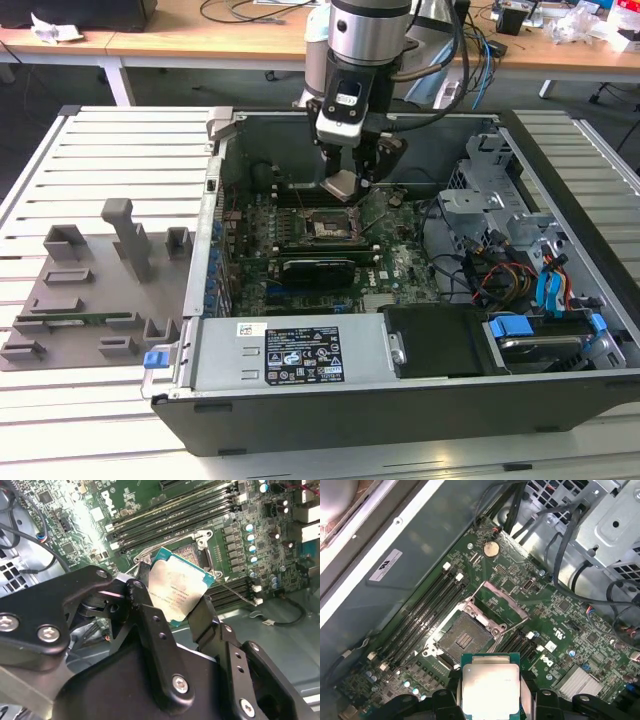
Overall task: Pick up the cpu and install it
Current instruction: 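Place the cpu into insertion slot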
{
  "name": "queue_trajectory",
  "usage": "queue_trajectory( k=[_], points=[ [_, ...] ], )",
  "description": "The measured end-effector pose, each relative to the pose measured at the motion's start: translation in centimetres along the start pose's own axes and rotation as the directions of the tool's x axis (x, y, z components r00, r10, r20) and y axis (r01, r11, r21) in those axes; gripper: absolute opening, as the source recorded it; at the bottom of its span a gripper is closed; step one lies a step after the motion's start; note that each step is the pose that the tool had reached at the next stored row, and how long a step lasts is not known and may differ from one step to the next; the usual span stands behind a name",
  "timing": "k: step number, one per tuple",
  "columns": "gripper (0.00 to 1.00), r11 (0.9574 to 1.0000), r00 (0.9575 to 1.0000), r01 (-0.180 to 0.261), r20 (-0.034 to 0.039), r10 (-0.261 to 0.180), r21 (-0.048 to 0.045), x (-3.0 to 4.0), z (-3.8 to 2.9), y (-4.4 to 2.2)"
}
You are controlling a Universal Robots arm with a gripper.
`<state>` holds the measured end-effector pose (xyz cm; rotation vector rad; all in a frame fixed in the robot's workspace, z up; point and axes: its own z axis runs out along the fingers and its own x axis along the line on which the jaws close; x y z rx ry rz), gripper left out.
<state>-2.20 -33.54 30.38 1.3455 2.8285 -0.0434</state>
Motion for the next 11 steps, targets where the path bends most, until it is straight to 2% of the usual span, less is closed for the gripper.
queue_trajectory(
  k=[3,7,11],
  points=[
    [0.55,0.9995,0.9995,-0.031,-0.0006,0.031,0.0006,0.0,0.0,0.0],
    [0.55,0.9965,0.9965,-0.083,-0.0017,0.083,0.0018,0.0,0.0,0.0],
    [0.55,0.9901,0.9901,-0.14,-0.0027,0.14,0.0031,0.0,0.01,0.0]
  ],
)
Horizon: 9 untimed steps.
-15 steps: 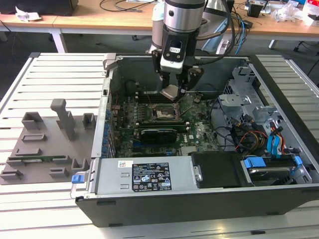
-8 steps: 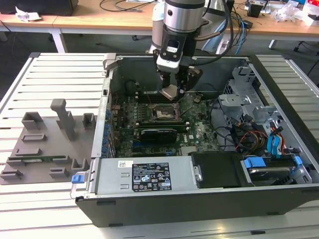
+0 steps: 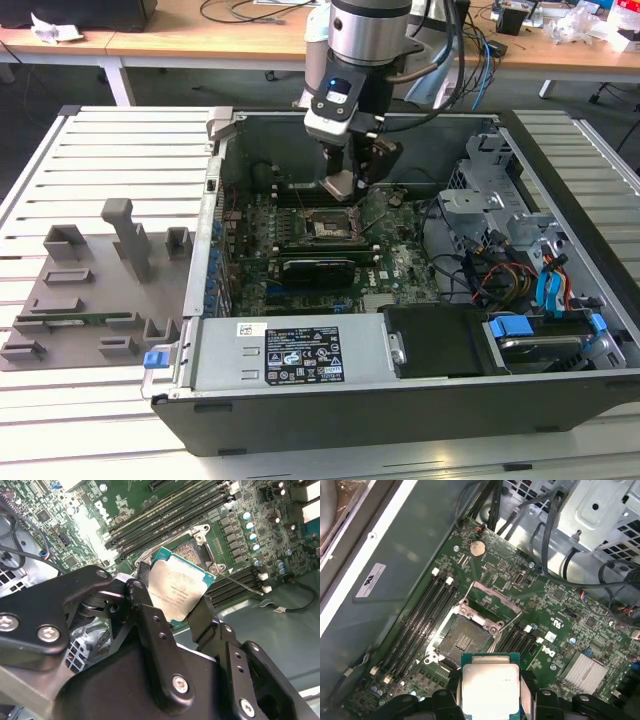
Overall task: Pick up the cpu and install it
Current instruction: 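Place the cpu into insertion slot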
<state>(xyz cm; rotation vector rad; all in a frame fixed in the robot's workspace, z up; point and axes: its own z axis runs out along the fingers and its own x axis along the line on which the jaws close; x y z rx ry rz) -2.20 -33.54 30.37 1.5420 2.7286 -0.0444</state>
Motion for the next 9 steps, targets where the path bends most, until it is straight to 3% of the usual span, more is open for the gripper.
queue_trajectory(
  k=[4,9],
  points=[
    [0.55,0.9991,0.9991,-0.043,-0.0009,0.043,0.0009,0.0,0.01,0.0],
    [0.55,0.9947,0.9946,-0.103,-0.0021,0.103,0.0022,0.0,0.01,0.0]
  ],
)
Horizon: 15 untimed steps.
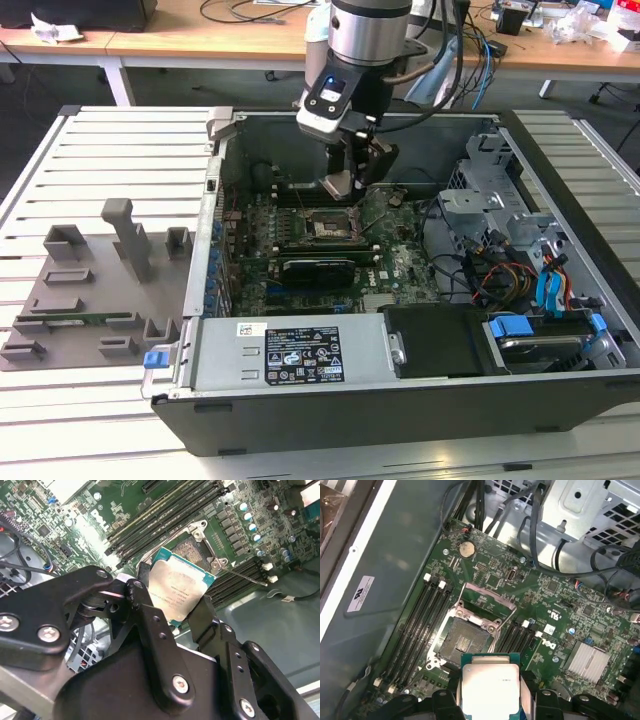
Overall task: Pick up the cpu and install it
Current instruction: 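Place the cpu into insertion slot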
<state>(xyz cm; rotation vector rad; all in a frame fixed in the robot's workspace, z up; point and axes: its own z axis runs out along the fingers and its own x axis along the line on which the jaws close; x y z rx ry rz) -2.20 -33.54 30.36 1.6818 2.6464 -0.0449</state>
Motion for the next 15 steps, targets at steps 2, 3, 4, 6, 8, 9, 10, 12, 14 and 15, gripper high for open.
queue_trajectory(
  k=[2,3,4,6,8,9,10,12,14,15],
  points=[
    [0.55,0.9997,0.9997,-0.023,-0.0005,0.023,0.0005,0.0,0.0,0.0],
    [0.55,0.9995,0.9995,-0.031,-0.0007,0.031,0.0006,0.0,0.0,0.0],
    [0.55,0.999,0.999,-0.045,-0.0009,0.045,0.0009,0.0,0.0,0.0],
    [0.55,0.9982,0.9982,-0.059,-0.0013,0.059,0.0012,0.0,0.01,0.0],
    [0.55,0.9971,0.9971,-0.077,-0.0016,0.077,0.0016,0.0,0.01,0.0],
    [0.55,0.9967,0.9967,-0.082,-0.0017,0.082,0.0017,0.0,0.01,0.0],
    [0.55,0.9961,0.9961,-0.088,-0.0018,0.088,0.0018,0.0,0.01,0.0],
    [0.55,0.9945,0.9945,-0.105,-0.0021,0.105,0.0023,0.0,0.01,0.0],
    [0.55,0.9908,0.9908,-0.135,-0.0026,0.135,0.003,0.0,0.01,0.0],
    [0.55,0.9896,0.9896,-0.144,-0.0028,0.144,0.0032,0.0,0.01,0.0]
  ],
)
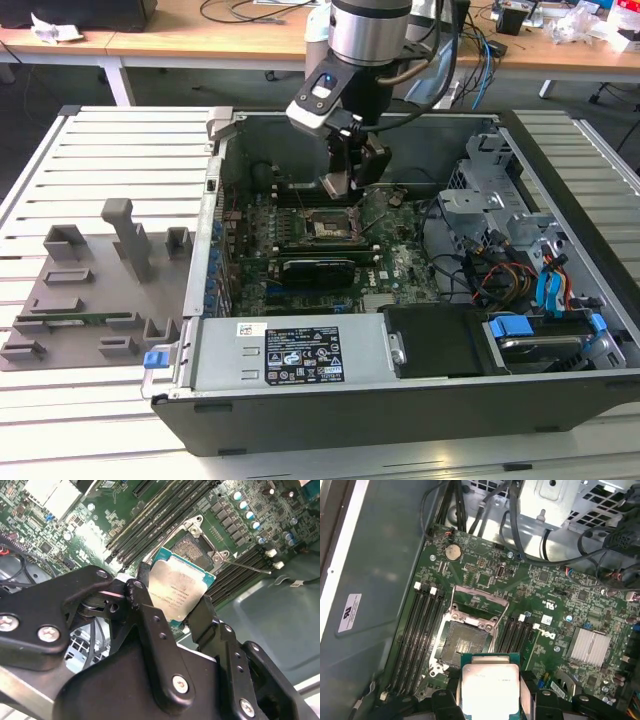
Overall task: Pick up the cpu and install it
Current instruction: 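Place the cpu into insertion slot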
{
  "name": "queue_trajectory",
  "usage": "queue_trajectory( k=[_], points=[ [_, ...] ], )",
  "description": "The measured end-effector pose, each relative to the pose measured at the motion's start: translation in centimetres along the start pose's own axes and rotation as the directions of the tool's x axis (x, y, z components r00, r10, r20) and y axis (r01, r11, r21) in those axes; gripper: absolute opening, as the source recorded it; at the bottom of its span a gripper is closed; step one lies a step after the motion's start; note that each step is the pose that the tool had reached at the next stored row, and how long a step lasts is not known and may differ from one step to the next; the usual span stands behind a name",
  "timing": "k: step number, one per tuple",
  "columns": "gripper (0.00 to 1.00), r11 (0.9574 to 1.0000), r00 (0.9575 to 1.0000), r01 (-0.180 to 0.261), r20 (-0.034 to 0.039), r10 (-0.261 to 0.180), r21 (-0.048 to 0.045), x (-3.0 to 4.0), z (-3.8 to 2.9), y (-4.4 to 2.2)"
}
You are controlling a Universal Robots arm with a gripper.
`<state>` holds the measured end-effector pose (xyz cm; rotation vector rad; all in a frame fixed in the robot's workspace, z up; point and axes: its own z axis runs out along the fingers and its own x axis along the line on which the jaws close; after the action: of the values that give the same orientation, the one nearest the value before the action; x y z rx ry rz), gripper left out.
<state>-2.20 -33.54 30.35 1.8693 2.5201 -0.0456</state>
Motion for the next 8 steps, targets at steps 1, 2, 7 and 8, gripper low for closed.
queue_trajectory(
  k=[1,2,7,8],
  points=[
    [0.55,1.0,1.0,-0.007,-0.0001,0.007,0.0001,0.0,0.0,0.0],
    [0.55,0.9999,0.9999,-0.015,-0.0003,0.015,0.0003,0.0,0.01,0.0],
    [0.55,0.9953,0.9953,-0.097,-0.002,0.097,0.002,0.0,0.02,0.0],
    [0.55,0.9943,0.9943,-0.106,-0.0021,0.106,0.0022,0.0,0.02,0.0]
  ],
)
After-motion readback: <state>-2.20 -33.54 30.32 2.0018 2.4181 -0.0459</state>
